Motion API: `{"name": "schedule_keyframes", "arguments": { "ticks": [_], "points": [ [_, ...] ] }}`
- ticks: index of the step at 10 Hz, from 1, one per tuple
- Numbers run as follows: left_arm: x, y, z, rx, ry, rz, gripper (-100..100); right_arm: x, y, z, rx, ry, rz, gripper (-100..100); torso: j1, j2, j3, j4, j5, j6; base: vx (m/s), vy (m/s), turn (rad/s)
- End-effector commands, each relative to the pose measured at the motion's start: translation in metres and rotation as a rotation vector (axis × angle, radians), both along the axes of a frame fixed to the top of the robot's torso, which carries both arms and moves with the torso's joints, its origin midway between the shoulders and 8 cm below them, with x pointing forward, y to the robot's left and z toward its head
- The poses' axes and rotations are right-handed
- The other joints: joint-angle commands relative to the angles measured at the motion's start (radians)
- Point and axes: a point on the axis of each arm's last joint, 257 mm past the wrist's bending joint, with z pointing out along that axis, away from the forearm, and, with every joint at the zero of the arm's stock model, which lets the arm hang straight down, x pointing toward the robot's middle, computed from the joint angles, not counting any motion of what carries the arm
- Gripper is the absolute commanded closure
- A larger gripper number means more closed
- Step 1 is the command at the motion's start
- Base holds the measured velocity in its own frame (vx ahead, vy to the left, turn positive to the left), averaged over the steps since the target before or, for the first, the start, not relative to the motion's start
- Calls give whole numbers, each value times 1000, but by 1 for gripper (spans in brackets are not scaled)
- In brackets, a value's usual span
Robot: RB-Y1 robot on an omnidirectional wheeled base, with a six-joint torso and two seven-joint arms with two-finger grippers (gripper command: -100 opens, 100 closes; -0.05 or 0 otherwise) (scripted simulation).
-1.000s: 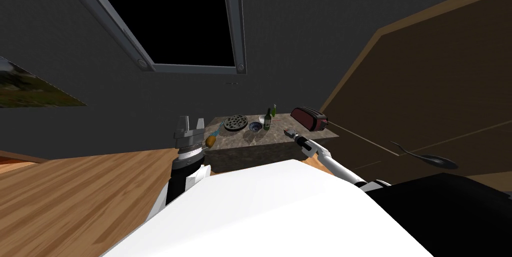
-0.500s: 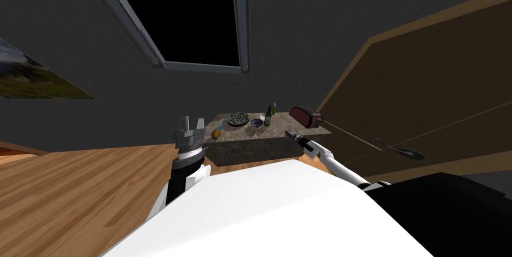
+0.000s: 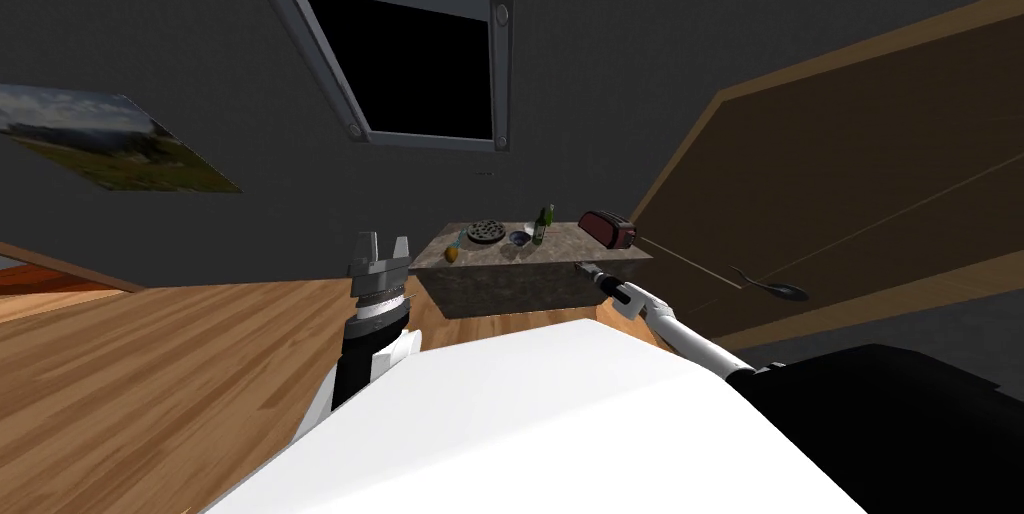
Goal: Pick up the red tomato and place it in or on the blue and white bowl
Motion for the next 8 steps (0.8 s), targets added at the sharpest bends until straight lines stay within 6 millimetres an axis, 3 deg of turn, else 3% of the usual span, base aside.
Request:
{"name": "schedule_keyframes", "arguments": {
  "ticks": [1,4,8],
  "points": [
    [0,0,0,0,0,0,0,-1,-9,3,28,9,-36,100,0,0,0,0,0,0,-195,117,62],
    [0,0,0,0,0,0,0,2,-28,13,69,16,-99,100,1,-1,-1,0,-1,-1,-184,136,64],
    [0,0,0,0,0,0,0,7,-54,30,110,17,-181,100,1,-6,-4,-2,-1,-1,-128,149,76]
  ]
}}
